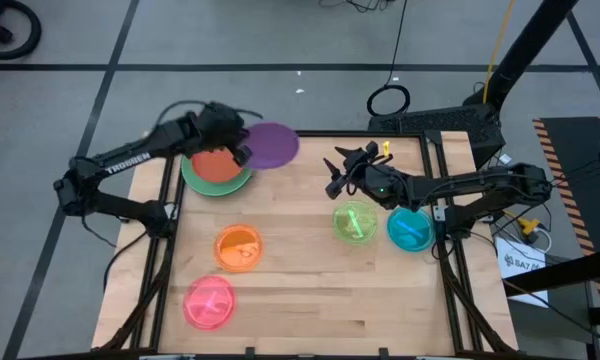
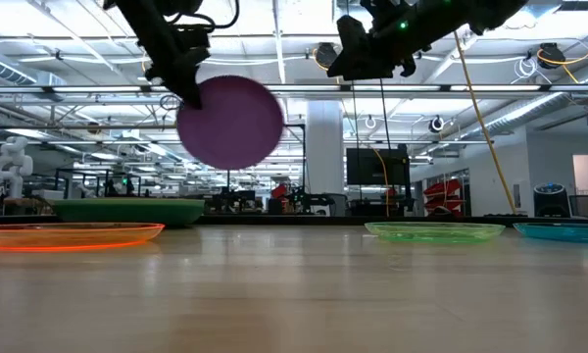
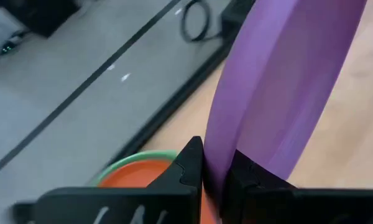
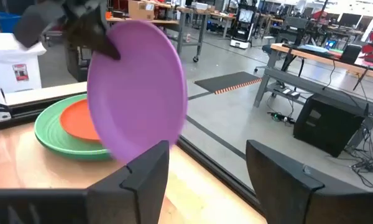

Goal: Stack plastic plates
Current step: Stack the violet plate on top of the orange plate

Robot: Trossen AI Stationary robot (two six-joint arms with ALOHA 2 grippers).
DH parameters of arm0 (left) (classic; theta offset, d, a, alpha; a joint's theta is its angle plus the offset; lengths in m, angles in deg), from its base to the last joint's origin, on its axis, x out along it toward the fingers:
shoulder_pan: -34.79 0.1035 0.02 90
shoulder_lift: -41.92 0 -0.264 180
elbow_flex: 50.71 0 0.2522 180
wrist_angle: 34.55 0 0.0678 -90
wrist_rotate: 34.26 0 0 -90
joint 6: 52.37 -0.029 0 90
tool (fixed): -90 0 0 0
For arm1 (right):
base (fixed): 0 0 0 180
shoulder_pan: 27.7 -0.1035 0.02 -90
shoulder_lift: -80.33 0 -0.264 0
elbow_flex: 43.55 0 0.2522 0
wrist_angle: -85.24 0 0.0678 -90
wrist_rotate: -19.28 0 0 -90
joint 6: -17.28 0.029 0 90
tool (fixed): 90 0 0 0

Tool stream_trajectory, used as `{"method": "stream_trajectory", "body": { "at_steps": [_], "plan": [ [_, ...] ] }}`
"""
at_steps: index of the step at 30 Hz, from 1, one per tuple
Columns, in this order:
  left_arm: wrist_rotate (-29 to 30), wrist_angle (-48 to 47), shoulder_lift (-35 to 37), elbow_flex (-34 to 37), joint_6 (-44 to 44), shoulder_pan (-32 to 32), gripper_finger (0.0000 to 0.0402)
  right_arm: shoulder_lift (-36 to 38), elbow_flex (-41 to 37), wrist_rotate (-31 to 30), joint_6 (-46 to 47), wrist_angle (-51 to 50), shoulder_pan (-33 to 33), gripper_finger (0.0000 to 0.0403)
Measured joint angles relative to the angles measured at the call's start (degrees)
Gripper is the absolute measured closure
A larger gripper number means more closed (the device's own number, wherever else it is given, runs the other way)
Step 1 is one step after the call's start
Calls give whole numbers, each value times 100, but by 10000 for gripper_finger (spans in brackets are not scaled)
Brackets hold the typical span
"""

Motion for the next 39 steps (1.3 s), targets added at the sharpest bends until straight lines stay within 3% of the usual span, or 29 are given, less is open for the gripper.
{"method": "stream_trajectory", "body": {
  "at_steps": [9, 17, 31, 39],
  "plan": [
    [-123, -1566, 2, -1183, -623, 1633, 380, 2, 0, 35, 161, -182, 138, 197],
    [-554, -2703, -351, -1362, -887, 2889, 381, 2, 0, 42, 185, -217, 203, 197],
    [-1113, -3402, -1730, -1355, -1460, 3241, 381, 2, 0, 44, 185, -269, 249, 197],
    [-1285, -3507, -2109, -1357, -1605, 3322, 379, 2, 0, 49, 311, -506, 359, 197]
  ]
}}
